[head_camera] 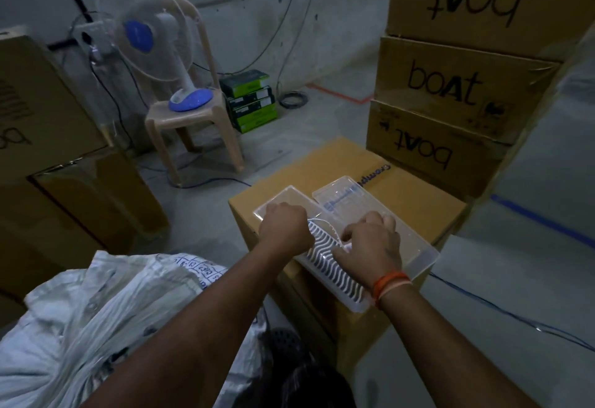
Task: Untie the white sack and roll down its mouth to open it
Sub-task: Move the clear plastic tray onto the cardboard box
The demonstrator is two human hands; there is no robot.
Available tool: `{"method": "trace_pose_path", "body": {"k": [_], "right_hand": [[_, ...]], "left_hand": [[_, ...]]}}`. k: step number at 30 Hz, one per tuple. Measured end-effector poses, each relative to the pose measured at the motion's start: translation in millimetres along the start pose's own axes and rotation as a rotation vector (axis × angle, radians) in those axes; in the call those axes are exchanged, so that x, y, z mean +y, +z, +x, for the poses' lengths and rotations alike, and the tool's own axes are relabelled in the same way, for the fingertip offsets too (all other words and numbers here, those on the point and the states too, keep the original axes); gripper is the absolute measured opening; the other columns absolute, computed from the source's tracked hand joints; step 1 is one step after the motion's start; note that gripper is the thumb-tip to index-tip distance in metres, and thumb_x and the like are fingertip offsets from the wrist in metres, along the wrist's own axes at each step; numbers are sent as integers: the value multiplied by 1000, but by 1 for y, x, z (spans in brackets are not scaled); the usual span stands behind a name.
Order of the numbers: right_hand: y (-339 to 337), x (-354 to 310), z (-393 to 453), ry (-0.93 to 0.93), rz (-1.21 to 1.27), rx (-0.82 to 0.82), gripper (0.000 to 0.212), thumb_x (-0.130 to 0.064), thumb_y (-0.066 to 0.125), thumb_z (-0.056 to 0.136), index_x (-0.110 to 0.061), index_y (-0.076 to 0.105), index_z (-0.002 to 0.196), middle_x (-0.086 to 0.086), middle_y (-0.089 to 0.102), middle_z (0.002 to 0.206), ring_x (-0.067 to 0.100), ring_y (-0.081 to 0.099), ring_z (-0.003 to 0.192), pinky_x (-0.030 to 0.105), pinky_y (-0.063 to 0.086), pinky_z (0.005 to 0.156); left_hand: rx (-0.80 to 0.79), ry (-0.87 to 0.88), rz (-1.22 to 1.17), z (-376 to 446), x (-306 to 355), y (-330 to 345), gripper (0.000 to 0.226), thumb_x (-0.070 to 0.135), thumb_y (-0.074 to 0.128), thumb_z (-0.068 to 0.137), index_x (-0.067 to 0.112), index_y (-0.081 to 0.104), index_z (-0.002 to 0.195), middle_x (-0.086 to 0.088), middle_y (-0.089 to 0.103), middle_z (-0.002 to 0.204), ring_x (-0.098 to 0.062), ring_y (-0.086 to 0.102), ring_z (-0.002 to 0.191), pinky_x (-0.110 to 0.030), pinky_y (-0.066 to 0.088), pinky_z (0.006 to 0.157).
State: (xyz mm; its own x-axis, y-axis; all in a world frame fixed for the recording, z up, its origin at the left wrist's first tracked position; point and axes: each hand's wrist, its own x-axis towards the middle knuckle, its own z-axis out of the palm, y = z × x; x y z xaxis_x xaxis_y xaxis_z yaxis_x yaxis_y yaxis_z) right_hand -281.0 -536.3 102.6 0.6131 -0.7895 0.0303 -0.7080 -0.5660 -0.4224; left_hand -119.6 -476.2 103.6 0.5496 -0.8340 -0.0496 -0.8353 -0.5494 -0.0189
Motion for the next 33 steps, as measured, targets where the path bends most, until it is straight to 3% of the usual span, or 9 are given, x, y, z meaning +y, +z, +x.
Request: {"method": "trace_pose_path", "body": {"k": [3,6,8,14,18,22,26,29,33], "right_hand": [[-12,19,-14,130,269,174,11,-35,73,86,-31,71,96,-2,53,114,22,45,121,38,49,99],[-20,47,-18,275,439,304,13,-21,75,85,-31,67,83,2,53,108,25,51,111,27,43,83],[-17,68,-15,355,513,341,9,-18,76,84,-26,71,81,10,60,109,27,57,102,23,41,73],[9,109,-8,504,657,346,3,-26,78,79,-28,76,81,13,66,102,23,56,82,29,49,76],[28,127,-9,584,701,351,7,-32,78,77,-33,77,84,14,69,108,24,65,78,36,59,79],[32,133,-7,638,798,391,5,-21,80,82,-25,78,79,9,76,102,27,71,94,36,59,85],[36,137,-6,665,862,397,11,-15,78,86,-25,79,80,-1,79,87,22,72,90,33,57,85],[38,138,-4,667,887,401,16,-9,76,86,-24,80,83,-2,79,88,20,72,91,32,56,87],[33,133,-4,650,897,467,22,-6,77,85,-27,78,80,-2,78,85,17,72,85,27,56,82]], "left_hand": [[155,-3,-206,10,-3,-2,18,29,72,89,17,85,89,-3,80,101,-26,67,105,-38,49,93],[221,63,-322,22,2,-13,16,29,73,93,18,85,93,-2,80,103,-25,65,106,-39,48,97],[206,131,-339,35,7,-18,16,31,74,94,20,85,97,0,81,106,-24,68,105,-38,50,96],[112,307,-303,81,29,-14,18,30,75,96,20,82,109,-1,80,113,-23,70,105,-36,53,87],[39,362,-277,111,42,-4,20,28,72,99,18,81,114,-3,78,119,-23,68,108,-33,48,89],[-44,334,-265,139,49,5,22,23,72,97,16,81,117,-5,78,125,-27,64,119,-38,52,100],[-134,242,-339,156,60,12,26,15,70,96,12,81,119,-10,77,127,-28,69,118,-30,52,94],[-167,153,-375,163,66,21,27,8,70,89,15,83,112,-11,78,119,-29,74,106,-34,60,85],[-152,149,-410,169,63,22,23,11,72,89,15,83,108,-10,79,117,-29,72,109,-28,52,82]]}}
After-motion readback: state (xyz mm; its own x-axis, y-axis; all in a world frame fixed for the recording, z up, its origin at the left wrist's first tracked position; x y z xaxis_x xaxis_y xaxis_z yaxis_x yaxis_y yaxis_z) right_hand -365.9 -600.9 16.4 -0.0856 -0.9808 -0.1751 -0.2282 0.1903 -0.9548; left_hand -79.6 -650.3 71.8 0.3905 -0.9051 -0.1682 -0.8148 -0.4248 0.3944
